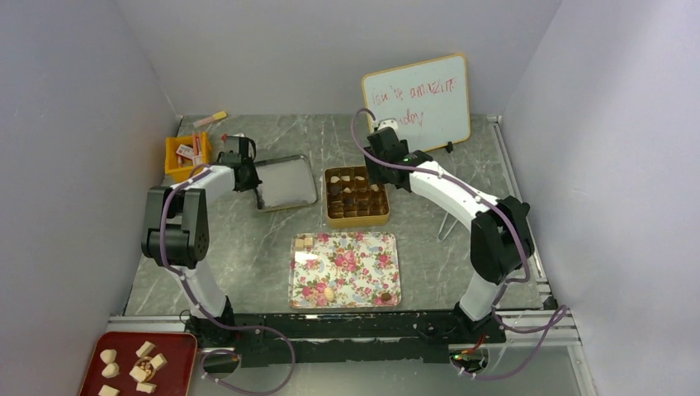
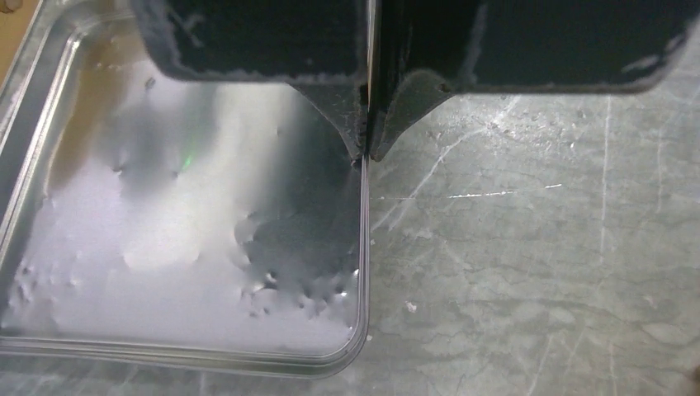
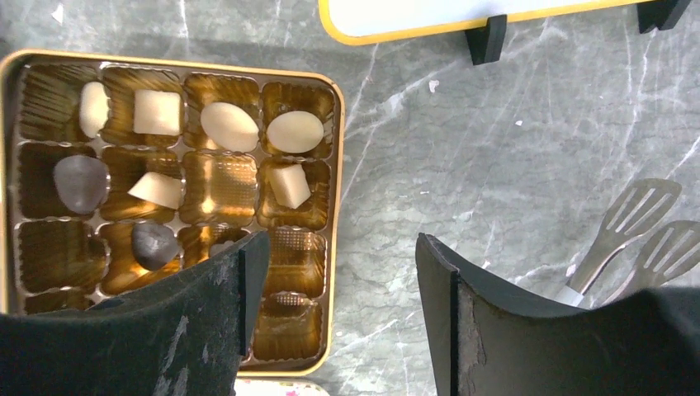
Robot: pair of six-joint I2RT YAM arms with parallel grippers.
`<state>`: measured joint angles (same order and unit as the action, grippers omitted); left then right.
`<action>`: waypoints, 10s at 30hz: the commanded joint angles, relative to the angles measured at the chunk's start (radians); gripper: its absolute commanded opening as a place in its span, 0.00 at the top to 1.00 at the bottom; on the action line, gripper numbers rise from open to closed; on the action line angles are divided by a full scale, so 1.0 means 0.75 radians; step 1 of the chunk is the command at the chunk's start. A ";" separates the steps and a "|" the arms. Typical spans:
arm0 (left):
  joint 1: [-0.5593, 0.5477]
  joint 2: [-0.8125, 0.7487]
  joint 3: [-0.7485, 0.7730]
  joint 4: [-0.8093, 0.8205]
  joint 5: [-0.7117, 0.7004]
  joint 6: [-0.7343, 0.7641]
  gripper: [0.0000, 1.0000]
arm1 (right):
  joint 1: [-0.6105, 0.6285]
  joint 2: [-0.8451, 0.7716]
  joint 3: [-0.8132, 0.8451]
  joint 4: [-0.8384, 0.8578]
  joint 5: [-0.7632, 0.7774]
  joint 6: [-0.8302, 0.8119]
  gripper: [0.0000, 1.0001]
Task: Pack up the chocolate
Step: Close the box lid on the packing box.
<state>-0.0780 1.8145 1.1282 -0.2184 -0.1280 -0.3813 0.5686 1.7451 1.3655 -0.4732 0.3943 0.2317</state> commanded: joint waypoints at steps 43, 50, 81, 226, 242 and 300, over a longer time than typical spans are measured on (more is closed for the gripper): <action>-0.105 -0.840 0.006 -0.337 0.549 -0.267 0.95 | 0.034 -0.676 -0.258 0.409 -0.715 -0.053 0.36; -0.107 -0.773 0.096 -0.415 0.703 -0.337 0.95 | 0.034 -0.798 -0.236 0.359 -0.769 -0.131 0.38; -0.208 -0.349 0.284 -0.470 1.103 -0.255 0.95 | 0.261 -1.002 -0.208 -0.106 -0.597 -1.019 0.32; -0.027 0.022 -0.565 2.730 1.305 -1.725 0.51 | -0.326 -0.284 -0.087 0.627 -1.952 0.555 1.00; -0.042 0.059 -0.482 2.731 1.380 -1.734 0.57 | -0.326 -0.174 -0.066 0.703 -1.971 0.602 1.00; -0.391 -0.223 -0.668 1.846 0.553 -1.164 0.95 | -0.575 -0.065 -0.049 0.440 -1.590 0.464 0.50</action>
<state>-0.3431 1.6737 0.5949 1.2003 0.3584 -1.2922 0.1490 1.7084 1.3186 -0.1654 -0.8577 0.5938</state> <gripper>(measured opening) 0.140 0.494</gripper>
